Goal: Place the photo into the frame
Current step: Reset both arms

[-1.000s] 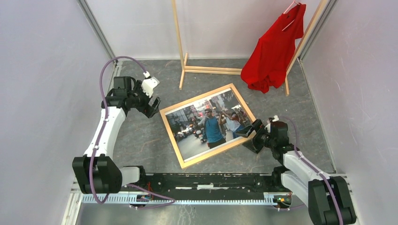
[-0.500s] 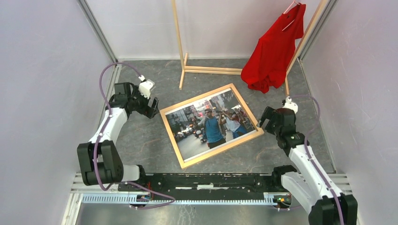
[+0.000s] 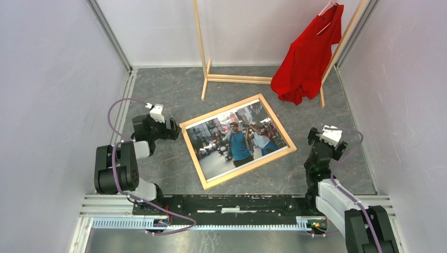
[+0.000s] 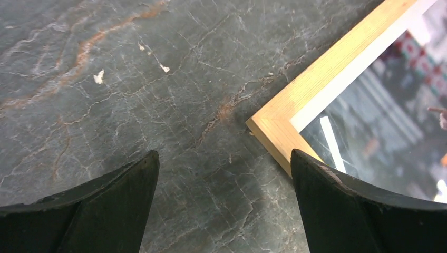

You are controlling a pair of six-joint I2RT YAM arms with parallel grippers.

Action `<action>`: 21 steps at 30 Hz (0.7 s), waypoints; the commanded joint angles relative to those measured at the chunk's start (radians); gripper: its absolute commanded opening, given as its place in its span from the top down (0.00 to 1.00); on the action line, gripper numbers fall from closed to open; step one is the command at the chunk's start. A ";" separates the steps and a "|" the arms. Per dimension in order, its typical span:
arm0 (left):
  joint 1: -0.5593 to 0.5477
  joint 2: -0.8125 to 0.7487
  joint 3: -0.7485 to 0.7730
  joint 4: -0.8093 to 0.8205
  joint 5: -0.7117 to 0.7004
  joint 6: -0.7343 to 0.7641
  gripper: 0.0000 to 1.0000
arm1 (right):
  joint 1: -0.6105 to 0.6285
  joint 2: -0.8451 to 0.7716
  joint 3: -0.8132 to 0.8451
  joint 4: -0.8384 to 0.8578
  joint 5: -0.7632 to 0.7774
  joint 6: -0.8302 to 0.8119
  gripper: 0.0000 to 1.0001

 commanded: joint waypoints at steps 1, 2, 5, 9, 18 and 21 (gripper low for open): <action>0.006 -0.080 -0.129 0.482 -0.066 -0.161 0.00 | -0.010 0.074 -0.161 0.523 -0.057 -0.098 0.02; 0.006 -0.085 -0.167 0.565 -0.073 -0.193 0.00 | -0.011 0.119 -0.155 0.554 -0.087 -0.114 0.02; 0.005 -0.054 -0.237 0.740 -0.075 -0.210 0.00 | -0.011 0.253 -0.116 0.595 -0.116 -0.136 0.02; 0.006 -0.026 -0.311 0.895 -0.093 -0.222 0.00 | -0.011 0.376 -0.148 0.766 -0.147 -0.132 0.02; -0.082 0.039 -0.270 0.839 -0.236 -0.162 0.00 | -0.005 0.517 -0.087 0.785 -0.349 -0.222 0.02; -0.110 0.048 -0.257 0.829 -0.289 -0.159 0.00 | -0.009 0.532 -0.087 0.811 -0.349 -0.230 0.02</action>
